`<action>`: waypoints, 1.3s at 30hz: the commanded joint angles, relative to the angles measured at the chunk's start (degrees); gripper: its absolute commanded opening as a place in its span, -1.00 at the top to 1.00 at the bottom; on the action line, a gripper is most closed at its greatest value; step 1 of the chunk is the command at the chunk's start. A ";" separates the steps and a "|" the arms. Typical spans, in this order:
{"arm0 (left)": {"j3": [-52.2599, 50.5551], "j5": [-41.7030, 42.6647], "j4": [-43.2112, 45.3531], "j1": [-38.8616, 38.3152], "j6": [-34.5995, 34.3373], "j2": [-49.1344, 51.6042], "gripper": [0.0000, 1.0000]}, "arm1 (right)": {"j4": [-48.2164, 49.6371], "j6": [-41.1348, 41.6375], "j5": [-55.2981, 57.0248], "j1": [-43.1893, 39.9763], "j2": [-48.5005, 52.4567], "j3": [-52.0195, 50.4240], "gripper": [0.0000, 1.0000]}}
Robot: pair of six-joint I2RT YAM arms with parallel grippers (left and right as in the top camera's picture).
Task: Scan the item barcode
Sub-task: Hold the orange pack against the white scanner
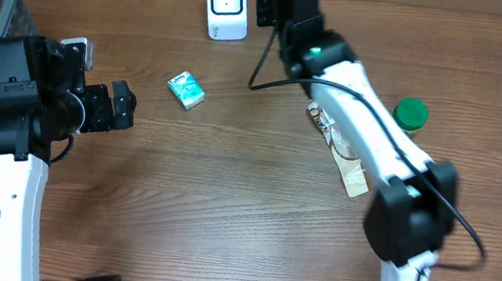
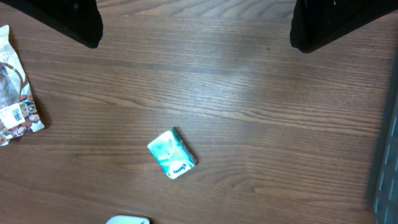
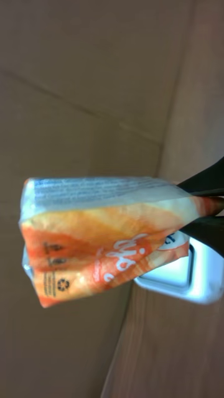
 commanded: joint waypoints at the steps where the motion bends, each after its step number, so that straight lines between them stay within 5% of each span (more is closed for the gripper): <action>1: 0.74 -0.28 0.04 0.26 0.48 0.00 -0.99 | 7.32 -16.15 5.68 0.02 5.20 0.24 0.92; 18: 0.74 -0.28 0.04 0.26 0.48 0.00 -1.00 | 30.29 -41.70 2.89 2.56 21.66 0.24 0.92; 39: 0.74 -0.28 0.04 0.26 0.48 0.00 -0.99 | 30.64 -43.25 0.52 2.99 22.51 0.24 0.92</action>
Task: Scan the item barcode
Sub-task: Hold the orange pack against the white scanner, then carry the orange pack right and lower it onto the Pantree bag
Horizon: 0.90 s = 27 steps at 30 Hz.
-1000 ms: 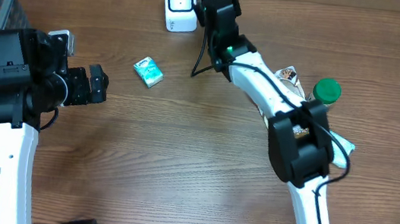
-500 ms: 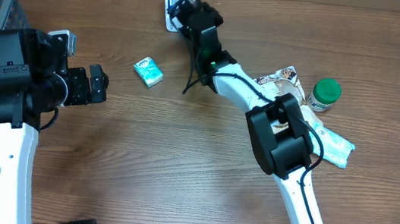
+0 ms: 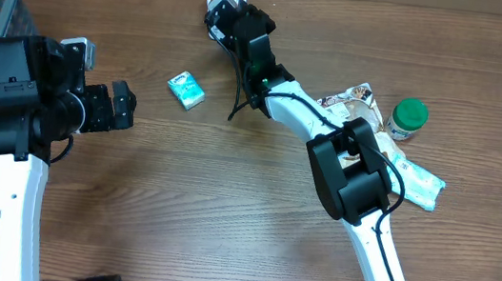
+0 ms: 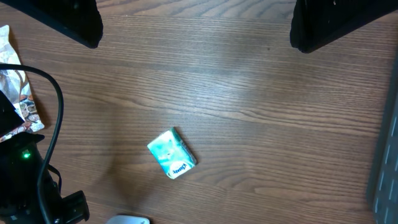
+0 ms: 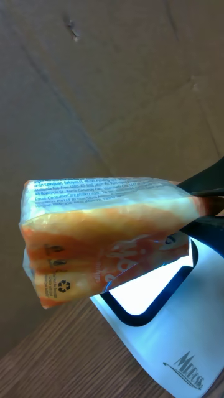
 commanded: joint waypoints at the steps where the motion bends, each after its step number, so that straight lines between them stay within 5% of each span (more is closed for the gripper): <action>1: 0.74 -0.33 0.07 0.26 0.48 0.00 -0.99 | 0.42 -0.20 -0.37 -0.24 0.61 0.26 0.92; 9: 0.74 -0.33 0.07 0.26 0.48 0.00 -0.99 | -0.68 3.58 4.46 1.95 -2.58 0.28 0.92; 13: 0.74 -0.33 0.07 0.26 0.48 0.00 -1.00 | -8.96 11.65 4.55 3.04 -8.79 0.28 0.93; 27: 0.74 -0.33 0.07 0.26 0.48 0.00 -0.99 | -64.08 47.43 -8.52 -0.50 -39.85 0.28 0.92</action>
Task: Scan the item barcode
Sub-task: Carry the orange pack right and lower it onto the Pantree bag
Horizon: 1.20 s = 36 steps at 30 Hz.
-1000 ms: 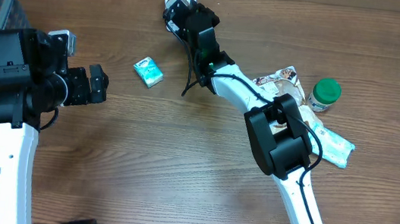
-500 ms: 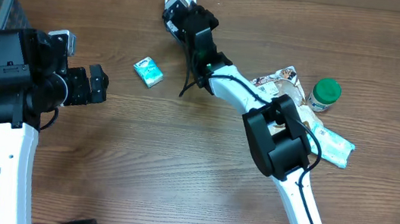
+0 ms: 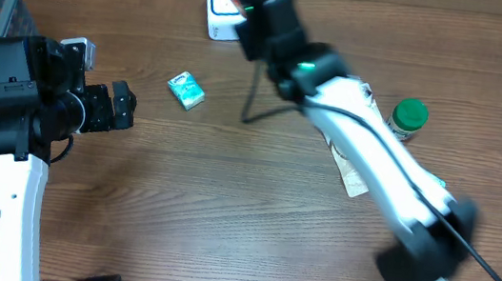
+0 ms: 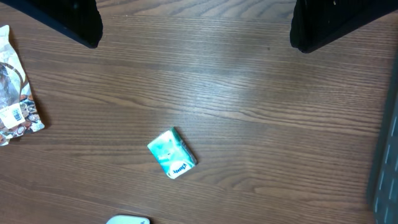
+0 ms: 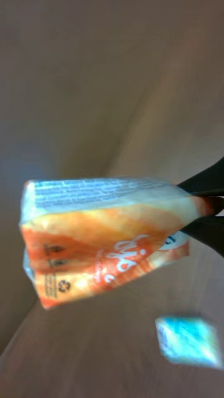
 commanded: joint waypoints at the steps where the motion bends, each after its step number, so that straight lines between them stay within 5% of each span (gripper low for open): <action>1: 0.74 -0.33 0.07 0.26 0.48 0.00 -1.00 | -9.35 12.15 -5.09 -2.78 -5.09 0.35 0.92; 6: 0.74 -0.33 0.07 0.26 0.48 0.00 -0.99 | -27.39 15.39 -8.83 -7.67 -6.84 0.20 0.92; 10: 0.74 -0.33 0.07 0.26 0.48 0.00 -0.99 | -32.74 17.22 -9.94 -11.91 -6.38 -3.74 0.92; 26: 0.74 -0.33 0.07 0.26 0.48 0.00 -1.00 | -18.14 17.33 -12.24 -24.09 -6.38 -30.38 0.91; 36: 0.74 -0.33 0.07 0.26 0.48 0.00 -0.99 | -20.61 17.27 -12.55 -26.80 -6.58 -30.62 0.33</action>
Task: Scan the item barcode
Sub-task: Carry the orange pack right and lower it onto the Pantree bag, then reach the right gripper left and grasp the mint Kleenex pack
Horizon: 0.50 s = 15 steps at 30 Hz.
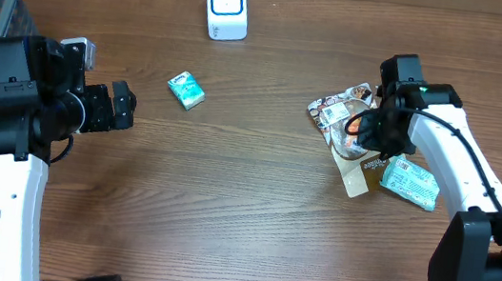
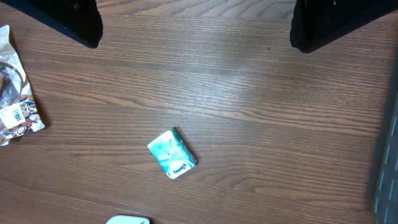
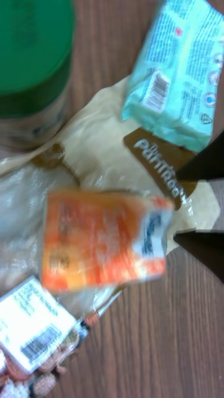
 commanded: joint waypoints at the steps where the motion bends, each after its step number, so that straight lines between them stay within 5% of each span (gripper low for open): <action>1: 0.72 -0.33 0.07 0.26 0.48 0.00 -0.99 | -1.33 -0.42 -0.74 -0.15 -0.20 2.43 0.24; 6: 0.72 -0.33 0.09 0.26 0.48 0.00 -1.00 | -7.76 -0.37 -3.67 0.00 -0.20 10.99 -0.03; 9: 0.72 -0.33 0.07 0.26 0.48 0.00 -0.99 | -10.73 -0.35 -8.85 -0.02 -0.20 17.27 -0.47; 15: 0.72 -0.33 0.07 0.26 0.48 0.00 -0.99 | -2.43 -0.42 -34.38 0.33 0.11 21.20 -1.00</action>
